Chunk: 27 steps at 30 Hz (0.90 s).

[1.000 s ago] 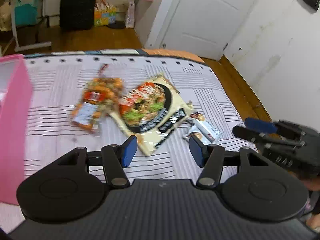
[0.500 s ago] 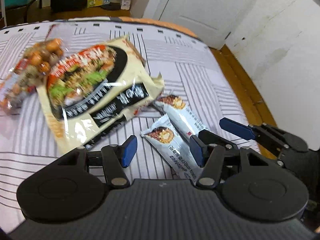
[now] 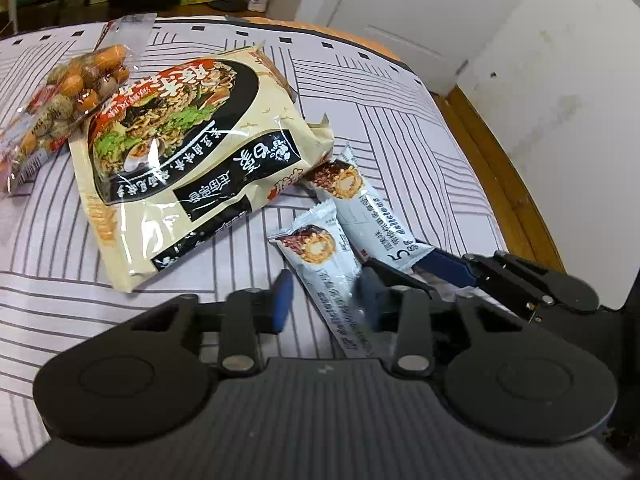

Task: Organize snacks
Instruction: 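Grasp a white wrapped bar with the left gripper while the right grasps another white bar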

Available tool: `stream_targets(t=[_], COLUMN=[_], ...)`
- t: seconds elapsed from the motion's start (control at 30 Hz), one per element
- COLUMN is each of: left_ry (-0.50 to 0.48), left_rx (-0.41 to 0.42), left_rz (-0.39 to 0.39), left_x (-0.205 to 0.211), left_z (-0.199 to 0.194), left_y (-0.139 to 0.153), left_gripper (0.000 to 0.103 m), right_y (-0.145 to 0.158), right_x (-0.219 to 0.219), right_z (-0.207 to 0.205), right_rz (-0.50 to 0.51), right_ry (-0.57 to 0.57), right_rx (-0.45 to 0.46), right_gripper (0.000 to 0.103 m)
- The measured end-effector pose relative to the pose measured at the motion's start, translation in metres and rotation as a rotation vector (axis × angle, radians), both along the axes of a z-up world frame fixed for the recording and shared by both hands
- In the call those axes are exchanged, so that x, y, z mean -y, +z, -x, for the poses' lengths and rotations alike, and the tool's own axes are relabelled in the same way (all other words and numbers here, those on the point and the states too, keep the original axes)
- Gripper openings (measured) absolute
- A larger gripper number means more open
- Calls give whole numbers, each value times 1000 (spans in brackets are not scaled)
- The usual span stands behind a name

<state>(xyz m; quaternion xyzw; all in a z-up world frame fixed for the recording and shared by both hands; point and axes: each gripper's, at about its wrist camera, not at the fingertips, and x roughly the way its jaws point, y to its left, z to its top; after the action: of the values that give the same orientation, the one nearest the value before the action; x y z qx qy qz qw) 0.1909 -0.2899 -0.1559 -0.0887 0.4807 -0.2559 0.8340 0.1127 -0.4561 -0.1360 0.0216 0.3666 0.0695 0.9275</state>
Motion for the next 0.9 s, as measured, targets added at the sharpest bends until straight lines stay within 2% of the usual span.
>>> stream_targets(t=[0.07,0.17,0.3,0.33,0.4,0.43,0.6,0.73,0.9], left_ry=[-29,-43,-23,-12,10,16,28,9,-27], left_rx=[15,24,-29,-34,-71,-96,-110,-151,-176], left_rz=[-9,-8,18,18,21,30,49,49,36], left_x=[-2,-5,-8,-8,-7,-7,-15,-33,-57], left_z=[3,5,6,5,2,1,3,4,16], left_y=[6,12,8,6,-1,-5,-7,-4,7], left_gripper=[22,20,21,29,38,38,29,27,26], right_y=[1,1,1,0,-1,-1,2,9,24], right_x=[3,6,-3,-5,-9,-11,-12,-18,-42], right_z=[4,7,13,14,16,18,25,33,39], right_rz=[-52,-127,-99,-100,-82,-75,-116,-197,-150], right_ry=[-56,-110,-118,-112,-119,-122,-125,-126,-109], right_rx=[-23,-42,-42,-50,-53,-53,-64,-81,-73], right_gripper=[29,28,28,28,28,28,28,27,25])
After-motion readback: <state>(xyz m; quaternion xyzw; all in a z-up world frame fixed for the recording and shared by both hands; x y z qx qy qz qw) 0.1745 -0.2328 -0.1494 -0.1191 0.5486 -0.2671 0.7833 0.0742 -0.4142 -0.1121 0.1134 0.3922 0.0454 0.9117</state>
